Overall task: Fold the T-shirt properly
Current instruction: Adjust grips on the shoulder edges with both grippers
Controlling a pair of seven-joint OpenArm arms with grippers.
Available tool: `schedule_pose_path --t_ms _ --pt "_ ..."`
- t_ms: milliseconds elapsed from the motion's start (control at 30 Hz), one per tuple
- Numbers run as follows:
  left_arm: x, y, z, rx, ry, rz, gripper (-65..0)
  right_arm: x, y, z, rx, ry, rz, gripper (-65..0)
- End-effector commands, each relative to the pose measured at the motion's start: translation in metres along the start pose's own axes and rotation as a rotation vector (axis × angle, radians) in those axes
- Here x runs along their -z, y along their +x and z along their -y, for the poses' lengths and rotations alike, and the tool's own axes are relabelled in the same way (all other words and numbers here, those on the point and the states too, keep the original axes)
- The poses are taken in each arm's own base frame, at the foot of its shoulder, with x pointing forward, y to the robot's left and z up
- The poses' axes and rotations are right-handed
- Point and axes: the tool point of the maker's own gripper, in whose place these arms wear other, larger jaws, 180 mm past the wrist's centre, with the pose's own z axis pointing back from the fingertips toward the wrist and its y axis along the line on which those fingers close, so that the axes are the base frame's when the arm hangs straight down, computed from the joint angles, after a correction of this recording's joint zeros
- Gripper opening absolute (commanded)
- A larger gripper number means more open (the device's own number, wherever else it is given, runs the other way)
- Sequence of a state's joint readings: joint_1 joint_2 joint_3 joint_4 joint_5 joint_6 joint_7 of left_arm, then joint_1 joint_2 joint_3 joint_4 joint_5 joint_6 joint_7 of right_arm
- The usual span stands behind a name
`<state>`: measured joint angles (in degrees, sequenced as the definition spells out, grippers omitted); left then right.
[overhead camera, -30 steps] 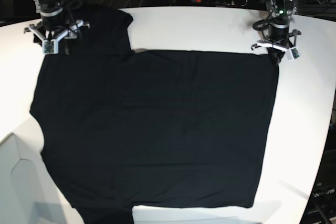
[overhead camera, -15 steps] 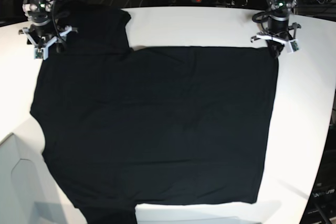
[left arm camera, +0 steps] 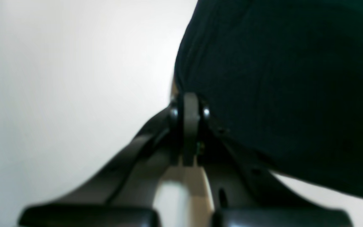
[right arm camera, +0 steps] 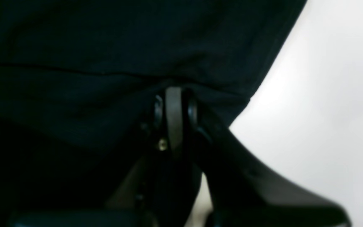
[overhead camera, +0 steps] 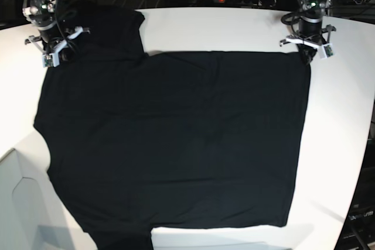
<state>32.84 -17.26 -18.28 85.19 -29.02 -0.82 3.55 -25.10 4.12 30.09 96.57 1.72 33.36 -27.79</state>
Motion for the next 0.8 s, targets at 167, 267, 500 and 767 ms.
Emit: schedule_pose_path --t_ms 167,267,500,767 --pt "-0.006 -0.014 -0.007 0.008 0.015 -0.060 -65.0 -0.010 0.001 0.007 -0.068 -0.021 -0.031 -65.0" --pt "-0.007 -0.006 -0.014 0.009 0.033 -0.040 -65.0 -0.021 0.021 0.019 -0.077 -0.071 0.018 -65.0" --pt "-0.008 -0.003 -0.019 0.001 0.050 -0.032 -65.0 -0.033 0.034 0.034 -0.085 -0.123 0.052 -64.9" --pt "-0.008 -0.004 -0.018 0.002 0.047 -0.033 -65.0 -0.032 0.021 0.030 -0.047 -0.099 -0.014 -36.4"
